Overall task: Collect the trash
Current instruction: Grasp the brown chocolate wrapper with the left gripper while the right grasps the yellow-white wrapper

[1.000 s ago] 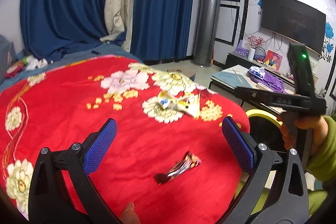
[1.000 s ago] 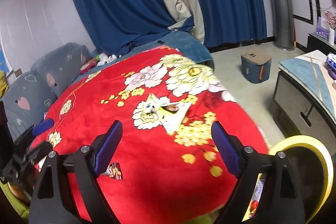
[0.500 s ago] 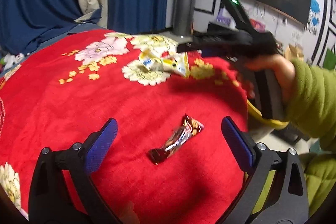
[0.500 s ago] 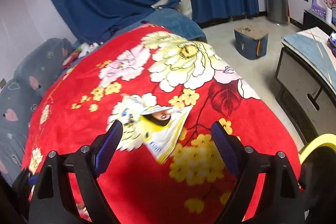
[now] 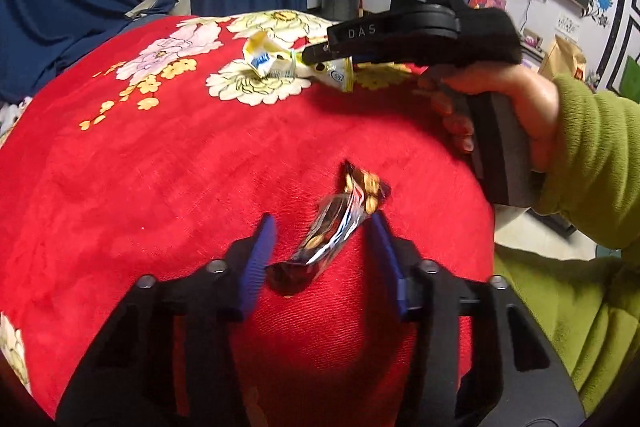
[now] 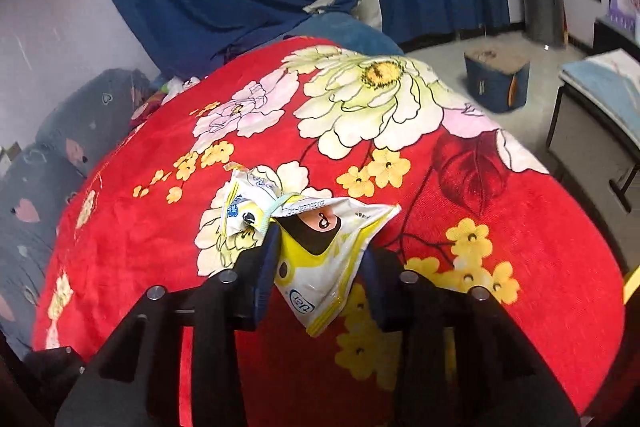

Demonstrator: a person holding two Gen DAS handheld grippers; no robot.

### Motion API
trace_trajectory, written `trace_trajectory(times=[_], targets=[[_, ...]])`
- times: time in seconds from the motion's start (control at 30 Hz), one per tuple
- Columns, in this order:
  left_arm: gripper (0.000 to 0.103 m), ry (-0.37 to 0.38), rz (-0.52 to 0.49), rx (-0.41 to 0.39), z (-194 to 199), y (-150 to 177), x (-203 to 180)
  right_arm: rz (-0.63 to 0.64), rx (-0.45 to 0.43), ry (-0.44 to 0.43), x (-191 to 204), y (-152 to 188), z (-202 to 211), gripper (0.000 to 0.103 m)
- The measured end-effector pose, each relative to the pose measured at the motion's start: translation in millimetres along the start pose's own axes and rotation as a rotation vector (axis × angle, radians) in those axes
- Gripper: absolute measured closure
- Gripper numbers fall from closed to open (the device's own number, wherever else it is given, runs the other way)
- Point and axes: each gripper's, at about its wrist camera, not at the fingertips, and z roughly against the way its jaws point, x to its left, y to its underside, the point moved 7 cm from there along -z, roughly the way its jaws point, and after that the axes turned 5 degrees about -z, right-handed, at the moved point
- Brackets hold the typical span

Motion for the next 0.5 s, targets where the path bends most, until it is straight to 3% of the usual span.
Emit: trace_trajectory(times=[0.23,0.5], targets=[[0.089,-0.007,0.011,0.008,-3,3,3,0.025,-0.054,-0.001,7,12,25,0.074],[0.093,0.022,0.099,-0.019,1,-2,13,0.034,-0.098,-0.031,3,18,61,0.078]])
